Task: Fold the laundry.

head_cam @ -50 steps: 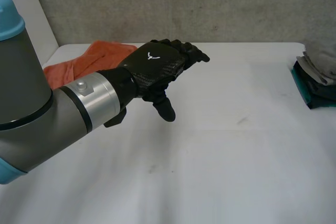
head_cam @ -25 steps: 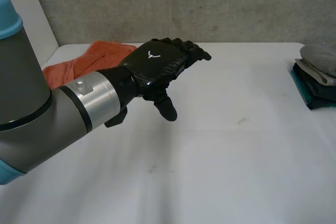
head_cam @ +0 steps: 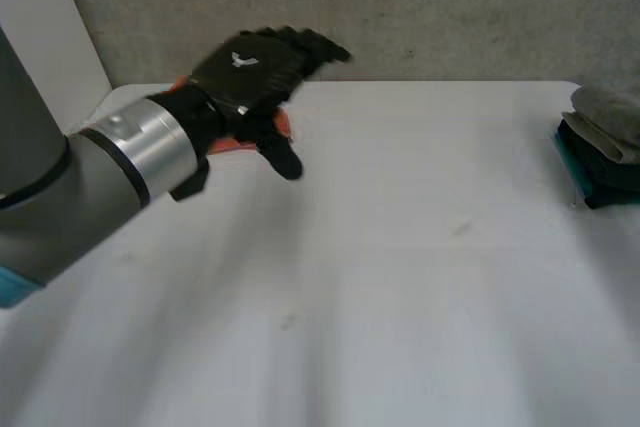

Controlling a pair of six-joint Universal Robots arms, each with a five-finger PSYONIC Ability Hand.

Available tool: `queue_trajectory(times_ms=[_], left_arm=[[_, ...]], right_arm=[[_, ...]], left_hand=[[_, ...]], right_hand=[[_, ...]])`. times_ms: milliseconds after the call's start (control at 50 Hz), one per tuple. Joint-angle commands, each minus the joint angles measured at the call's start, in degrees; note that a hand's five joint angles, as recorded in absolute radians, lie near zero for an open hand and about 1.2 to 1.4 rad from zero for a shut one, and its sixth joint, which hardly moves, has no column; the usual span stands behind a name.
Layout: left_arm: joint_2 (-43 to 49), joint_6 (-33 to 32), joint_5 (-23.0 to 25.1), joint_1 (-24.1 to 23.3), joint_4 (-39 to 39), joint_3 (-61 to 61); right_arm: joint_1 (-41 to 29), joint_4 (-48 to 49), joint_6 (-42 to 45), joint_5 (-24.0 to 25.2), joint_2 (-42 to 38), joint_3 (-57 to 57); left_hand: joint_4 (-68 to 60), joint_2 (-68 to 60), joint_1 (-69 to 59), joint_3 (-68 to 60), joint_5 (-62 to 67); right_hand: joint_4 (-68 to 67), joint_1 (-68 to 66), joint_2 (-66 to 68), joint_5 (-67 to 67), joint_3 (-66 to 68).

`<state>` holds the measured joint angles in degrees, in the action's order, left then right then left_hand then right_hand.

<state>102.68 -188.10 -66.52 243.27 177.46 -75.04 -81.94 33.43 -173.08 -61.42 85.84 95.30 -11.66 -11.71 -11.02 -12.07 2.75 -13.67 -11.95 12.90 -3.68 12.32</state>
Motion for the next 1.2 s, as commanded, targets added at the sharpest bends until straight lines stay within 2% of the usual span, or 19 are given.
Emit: queue_trajectory(times_ms=[20, 120, 140, 220, 360, 440, 560, 880, 960, 1000, 1100, 1200], left_arm=[[1.7, -0.8, -3.5, 8.2, 6.7, -0.5], [8.2, -2.5, -4.7, 15.9, 12.2, 0.5], [10.7, -3.8, -4.7, 18.6, 13.6, 1.2], [18.0, -9.0, -4.8, 24.1, 14.7, 5.1], [30.6, -20.6, -5.9, 28.8, 14.2, 12.3], [37.6, -26.8, -10.2, 31.4, 14.3, 17.4], [43.5, -29.9, -11.4, 32.4, 14.6, 22.4], [51.6, -29.4, -8.5, 31.5, 14.9, 31.4], [53.8, -29.4, -8.5, 31.1, 14.8, 34.3], [54.8, -29.4, -8.6, 31.2, 14.8, 35.8], [56.4, -29.4, -8.5, 31.2, 14.2, 37.4], [56.4, -29.4, -8.4, 30.7, 14.2, 37.4]], right_arm=[[-22.6, 1.7, 5.5, 0.3, -1.1, 11.1], [-27.6, -1.0, 10.9, -3.2, -5.9, 13.7], [-28.0, -1.3, 11.8, -3.9, -6.6, 13.7], [-27.9, -3.8, 15.4, -6.9, -9.5, 13.8], [-27.8, -5.1, 17.9, -8.4, -10.7, 14.1], [-27.7, -5.1, 17.9, -8.4, -10.7, 14.3], [-27.9, -5.1, 17.9, -8.3, -11.0, 14.5], [-27.8, -5.1, 17.9, -8.5, -12.5, 14.5], [-27.8, -5.1, 17.9, -8.5, -12.5, 14.4], [-27.8, -5.1, 17.9, -8.5, -12.5, 14.5], [-27.8, -5.1, 18.0, -8.6, -12.5, 14.5], [-27.8, -5.0, 18.0, -8.6, -12.5, 14.5]], left_hand=[[1.4, 1.5, 0.8, 1.9, -2.5], [1.1, 1.2, 0.5, 1.5, -2.2], [0.9, 1.0, 0.3, 1.3, -2.0], [0.6, 0.7, 0.0, 1.0, -1.7], [-0.2, -0.2, -0.9, 0.2, -0.8], [-0.6, -0.5, -1.2, -0.2, -0.5], [-1.1, -1.0, -1.7, -0.7, 0.0], [-11.5, -11.5, -12.1, -11.1, 10.4], [-18.4, -18.3, -19.0, -18.0, 17.3], [-27.3, -27.2, -27.9, -26.9, 26.2], [-35.0, -35.0, -35.7, -34.6, 33.9], [-53.2, -53.1, -53.8, -52.8, 52.1]], right_hand=[[3.7, 1.9, -2.9, 3.7, -2.3], [3.7, 1.9, -2.9, 3.7, -2.3], [3.7, 1.9, -2.9, 3.7, -2.3], [3.7, 1.9, -2.9, 3.7, -2.3], [3.7, 1.9, -2.9, 3.7, -2.3], [3.7, 1.9, -2.9, 3.7, -2.3], [3.7, 1.9, -2.9, 3.7, -2.3], [3.7, 1.9, -2.9, 3.7, -2.3], [3.7, 1.9, -2.9, 3.7, -2.3], [3.7, 1.9, -2.9, 3.7, -2.3], [3.7, 1.9, -2.9, 3.7, -2.3], [3.7, 1.9, -2.9, 3.7, -2.3]])
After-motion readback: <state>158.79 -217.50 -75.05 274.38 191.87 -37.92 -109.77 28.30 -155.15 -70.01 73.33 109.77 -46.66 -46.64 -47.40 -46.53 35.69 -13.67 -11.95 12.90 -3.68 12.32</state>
